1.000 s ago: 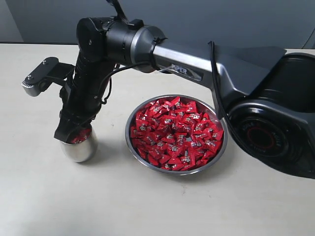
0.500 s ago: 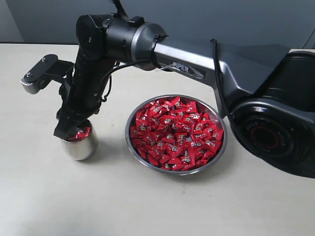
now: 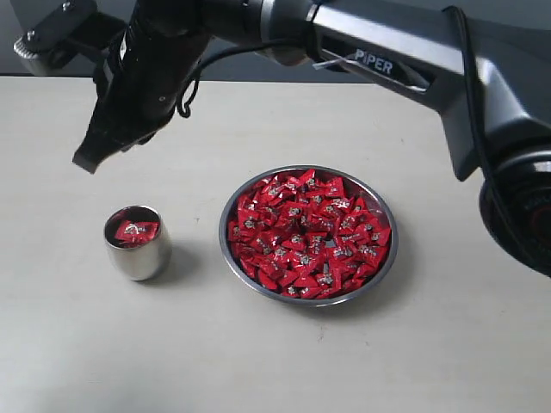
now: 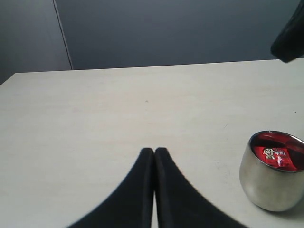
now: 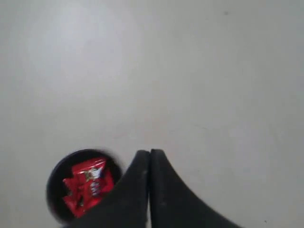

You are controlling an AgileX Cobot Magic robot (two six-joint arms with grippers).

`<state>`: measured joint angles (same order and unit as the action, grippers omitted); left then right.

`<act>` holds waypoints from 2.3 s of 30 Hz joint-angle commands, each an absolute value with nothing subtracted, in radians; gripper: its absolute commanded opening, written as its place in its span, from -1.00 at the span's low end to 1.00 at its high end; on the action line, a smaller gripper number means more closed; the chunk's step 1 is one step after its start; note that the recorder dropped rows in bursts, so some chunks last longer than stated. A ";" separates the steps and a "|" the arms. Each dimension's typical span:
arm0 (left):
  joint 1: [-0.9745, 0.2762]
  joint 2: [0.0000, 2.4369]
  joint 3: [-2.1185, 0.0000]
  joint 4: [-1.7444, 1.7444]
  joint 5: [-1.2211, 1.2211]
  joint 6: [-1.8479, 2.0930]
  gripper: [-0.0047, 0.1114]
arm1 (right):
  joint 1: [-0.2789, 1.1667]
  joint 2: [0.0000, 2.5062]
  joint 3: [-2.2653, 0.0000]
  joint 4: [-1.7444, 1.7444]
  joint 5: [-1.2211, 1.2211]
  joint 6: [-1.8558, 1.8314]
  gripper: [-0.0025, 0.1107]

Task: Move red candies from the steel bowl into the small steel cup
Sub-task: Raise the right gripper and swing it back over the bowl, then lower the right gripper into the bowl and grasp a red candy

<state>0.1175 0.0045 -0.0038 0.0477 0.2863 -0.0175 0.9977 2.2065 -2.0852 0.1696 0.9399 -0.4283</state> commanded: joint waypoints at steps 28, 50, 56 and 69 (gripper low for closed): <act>0.118 0.000 0.000 0.045 0.284 -0.019 -0.91 | 0.619 1.657 -1.153 0.010 0.251 0.037 -0.96; 0.118 0.000 0.000 0.045 0.284 -0.019 -0.91 | 0.570 1.816 -1.156 0.072 0.548 -0.466 -0.96; 0.118 0.000 0.000 0.045 0.284 -0.019 -0.91 | 0.570 1.842 -1.278 0.238 0.737 -0.775 -0.97; 0.118 0.000 0.000 0.045 0.284 -0.019 -0.91 | 0.570 1.949 -1.591 0.317 1.098 -0.983 -0.97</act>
